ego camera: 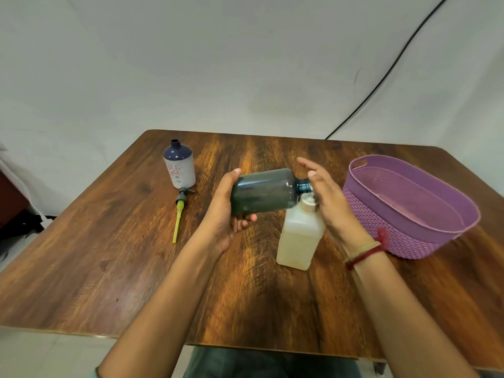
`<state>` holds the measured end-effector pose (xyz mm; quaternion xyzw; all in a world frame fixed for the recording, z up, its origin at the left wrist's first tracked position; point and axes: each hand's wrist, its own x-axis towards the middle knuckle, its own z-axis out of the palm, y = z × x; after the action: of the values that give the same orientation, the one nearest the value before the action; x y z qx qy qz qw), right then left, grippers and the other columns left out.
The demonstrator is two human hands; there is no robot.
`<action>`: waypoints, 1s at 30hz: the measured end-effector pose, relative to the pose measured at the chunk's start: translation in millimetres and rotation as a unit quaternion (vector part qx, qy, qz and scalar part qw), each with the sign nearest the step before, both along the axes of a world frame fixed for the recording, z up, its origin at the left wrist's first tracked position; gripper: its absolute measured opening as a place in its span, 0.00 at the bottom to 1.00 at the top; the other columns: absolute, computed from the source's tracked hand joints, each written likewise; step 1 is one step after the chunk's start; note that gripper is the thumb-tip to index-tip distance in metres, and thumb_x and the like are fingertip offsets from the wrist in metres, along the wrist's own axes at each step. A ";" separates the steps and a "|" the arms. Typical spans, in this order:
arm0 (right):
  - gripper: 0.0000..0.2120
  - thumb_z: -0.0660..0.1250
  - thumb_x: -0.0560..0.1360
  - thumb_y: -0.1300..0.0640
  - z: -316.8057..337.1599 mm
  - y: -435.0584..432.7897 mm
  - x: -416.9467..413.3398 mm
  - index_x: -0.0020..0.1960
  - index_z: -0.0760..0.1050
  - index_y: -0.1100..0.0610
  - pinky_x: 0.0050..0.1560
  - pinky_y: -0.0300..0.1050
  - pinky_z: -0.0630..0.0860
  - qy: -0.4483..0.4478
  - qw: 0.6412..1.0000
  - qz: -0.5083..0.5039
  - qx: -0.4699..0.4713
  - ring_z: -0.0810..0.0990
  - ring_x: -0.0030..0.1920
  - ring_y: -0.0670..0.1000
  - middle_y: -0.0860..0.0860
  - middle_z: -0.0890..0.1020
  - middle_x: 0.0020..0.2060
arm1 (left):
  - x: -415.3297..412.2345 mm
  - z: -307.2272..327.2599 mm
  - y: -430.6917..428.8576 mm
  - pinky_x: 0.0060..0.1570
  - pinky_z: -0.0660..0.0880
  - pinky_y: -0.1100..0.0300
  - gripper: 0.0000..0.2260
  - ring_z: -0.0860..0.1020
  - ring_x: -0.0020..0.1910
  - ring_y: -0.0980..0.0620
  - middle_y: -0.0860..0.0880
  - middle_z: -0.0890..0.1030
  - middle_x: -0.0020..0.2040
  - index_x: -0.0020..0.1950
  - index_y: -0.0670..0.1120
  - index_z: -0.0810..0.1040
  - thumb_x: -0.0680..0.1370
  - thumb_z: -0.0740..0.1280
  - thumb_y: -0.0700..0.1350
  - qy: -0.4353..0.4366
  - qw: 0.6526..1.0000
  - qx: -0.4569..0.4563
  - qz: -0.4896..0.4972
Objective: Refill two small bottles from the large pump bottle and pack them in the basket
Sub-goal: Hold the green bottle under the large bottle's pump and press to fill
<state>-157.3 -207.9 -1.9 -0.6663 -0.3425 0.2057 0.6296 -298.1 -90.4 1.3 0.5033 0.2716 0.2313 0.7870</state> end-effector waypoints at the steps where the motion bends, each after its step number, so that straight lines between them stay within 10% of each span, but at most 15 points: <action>1: 0.14 0.52 0.82 0.50 2.7 -0.1 -0.2 0.59 0.75 0.45 0.54 0.46 0.76 0.007 1.000 0.006 -0.014 0.77 0.56 0.49 0.48 0.75 0.60 | -1.1 1.7 -0.1 0.20 0.70 0.69 0.20 0.74 0.23 0.55 0.45 0.80 0.40 0.56 0.44 0.74 0.78 0.59 0.59 -0.004 1.000 0.000 -0.004; 11: 0.15 0.57 0.80 0.48 27.1 -2.3 12.7 0.52 0.78 0.56 0.43 0.41 0.75 0.126 0.983 0.074 -0.111 0.80 0.41 0.47 0.53 0.81 0.43 | -5.7 14.2 3.2 0.23 0.74 0.68 0.20 0.76 0.24 0.54 0.45 0.82 0.36 0.55 0.43 0.75 0.78 0.60 0.59 -0.011 0.999 -0.006 -0.035; 19: 0.17 0.56 0.80 0.44 67.3 33.4 29.0 0.52 0.78 0.53 0.62 0.55 0.70 -0.046 0.949 0.058 -0.306 0.77 0.54 0.53 0.50 0.81 0.50 | -6.6 24.0 6.3 0.24 0.76 0.66 0.17 0.78 0.24 0.52 0.45 0.83 0.35 0.51 0.44 0.75 0.76 0.64 0.58 -0.005 0.999 -0.024 -0.040; 24: 0.12 0.57 0.80 0.54 63.0 41.7 25.2 0.54 0.76 0.58 0.41 0.44 0.75 -0.044 0.917 0.087 -0.386 0.78 0.35 0.49 0.54 0.81 0.41 | -8.5 24.3 8.1 0.23 0.75 0.66 0.17 0.78 0.23 0.52 0.45 0.84 0.34 0.51 0.45 0.75 0.76 0.64 0.59 0.008 0.999 -0.025 -0.046; 30: 0.12 0.55 0.80 0.54 59.4 45.2 22.4 0.50 0.74 0.59 0.61 0.55 0.73 -0.080 0.905 0.073 -0.412 0.77 0.52 0.57 0.59 0.80 0.51 | -11.3 22.2 13.2 0.25 0.76 0.67 0.21 0.77 0.23 0.53 0.44 0.83 0.35 0.51 0.44 0.75 0.76 0.60 0.62 -0.024 0.998 -0.024 -0.057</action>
<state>-134.9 -162.8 57.5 -0.8537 -0.3241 0.3201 0.2524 -309.5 -77.2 23.4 0.4932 0.2284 0.1912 0.8173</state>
